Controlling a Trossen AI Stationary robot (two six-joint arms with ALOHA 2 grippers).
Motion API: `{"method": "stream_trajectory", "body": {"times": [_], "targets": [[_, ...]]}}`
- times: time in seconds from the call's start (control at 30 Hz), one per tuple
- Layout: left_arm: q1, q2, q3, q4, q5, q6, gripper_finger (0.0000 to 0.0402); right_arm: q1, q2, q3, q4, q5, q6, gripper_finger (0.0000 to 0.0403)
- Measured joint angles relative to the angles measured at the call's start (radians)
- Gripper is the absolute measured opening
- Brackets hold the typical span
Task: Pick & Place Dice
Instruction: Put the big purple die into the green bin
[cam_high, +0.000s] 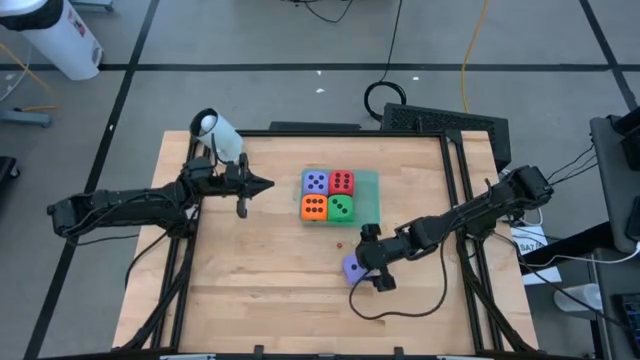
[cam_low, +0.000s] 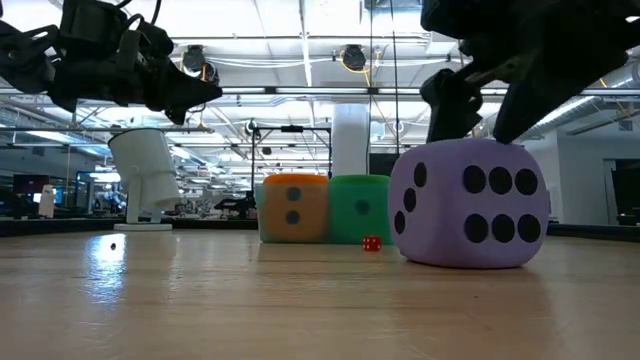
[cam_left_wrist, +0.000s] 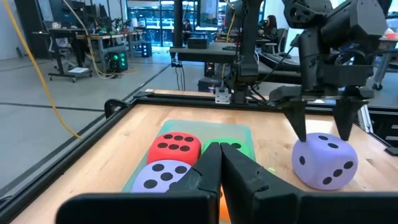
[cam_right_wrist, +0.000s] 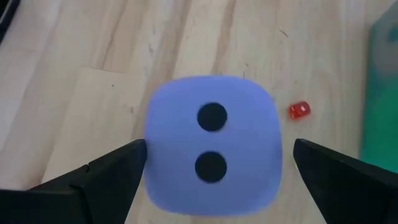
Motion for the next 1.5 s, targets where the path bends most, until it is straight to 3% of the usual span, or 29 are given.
{"method": "stream_trajectory", "body": {"times": [0.3, 0.6, 0.87, 1.1, 1.3, 1.5], "targets": [[0.0, 0.0, 0.0, 0.0, 0.0, -0.002, 0.0017, 0.001, 0.032, 0.001, 0.001, -0.021, -0.006, 0.04], [-0.001, 0.0, 0.0, 0.001, 0.001, -0.009, 0.0003, -0.01, 0.01, -0.001, 0.041, 0.043, -0.002, 0.04], [-0.003, 0.0, 0.0, 0.001, 0.001, -0.014, 0.0022, -0.016, 0.008, -0.001, 0.061, 0.091, 0.21, 0.04], [-0.003, 0.0, 0.0, 0.001, 0.001, -0.016, 0.0023, 0.017, 0.008, 0.0, 0.068, 0.096, 0.275, 0.04], [-0.003, 0.0, 0.0, 0.0, 0.001, -0.015, 0.0023, 0.057, 0.008, 0.0, 0.059, 0.19, 0.348, 0.04], [-0.003, 0.0, 0.0, 0.0, 0.001, -0.015, 0.0024, 0.066, 0.023, 0.001, 0.014, 0.194, 0.369, 0.04]]}}
